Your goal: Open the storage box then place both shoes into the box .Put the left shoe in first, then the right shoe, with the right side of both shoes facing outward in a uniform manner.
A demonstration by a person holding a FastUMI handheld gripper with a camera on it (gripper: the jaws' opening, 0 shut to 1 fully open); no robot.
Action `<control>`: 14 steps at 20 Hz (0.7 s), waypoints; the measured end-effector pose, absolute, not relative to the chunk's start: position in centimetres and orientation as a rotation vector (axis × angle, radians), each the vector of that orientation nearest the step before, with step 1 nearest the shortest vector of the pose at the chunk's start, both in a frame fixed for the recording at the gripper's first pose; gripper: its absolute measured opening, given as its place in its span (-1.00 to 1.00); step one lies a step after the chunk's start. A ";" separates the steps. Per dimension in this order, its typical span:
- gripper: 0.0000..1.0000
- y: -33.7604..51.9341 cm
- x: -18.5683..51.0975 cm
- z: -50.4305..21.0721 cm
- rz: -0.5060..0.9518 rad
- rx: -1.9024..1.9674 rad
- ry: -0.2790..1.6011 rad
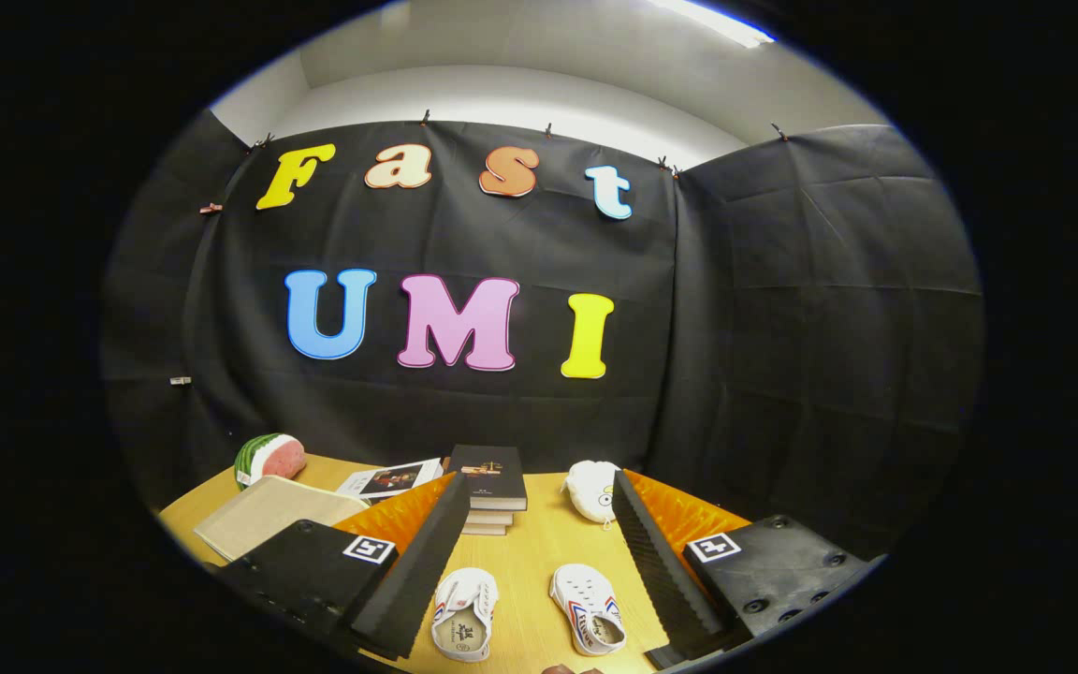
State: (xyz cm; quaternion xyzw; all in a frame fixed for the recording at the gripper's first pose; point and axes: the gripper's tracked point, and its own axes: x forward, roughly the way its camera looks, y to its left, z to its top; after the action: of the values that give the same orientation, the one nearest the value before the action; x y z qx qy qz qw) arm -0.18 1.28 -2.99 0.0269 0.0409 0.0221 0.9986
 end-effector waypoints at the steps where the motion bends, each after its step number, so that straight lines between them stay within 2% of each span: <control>1: 0.94 1.6 -0.1 -3.1 0.055 0.056 0.084; 14: 0.95 6.2 0.5 -4.2 0.214 0.123 0.169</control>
State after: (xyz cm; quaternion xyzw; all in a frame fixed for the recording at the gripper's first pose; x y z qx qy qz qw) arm 0.47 6.16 -4.15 0.0611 0.0841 0.1064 0.9889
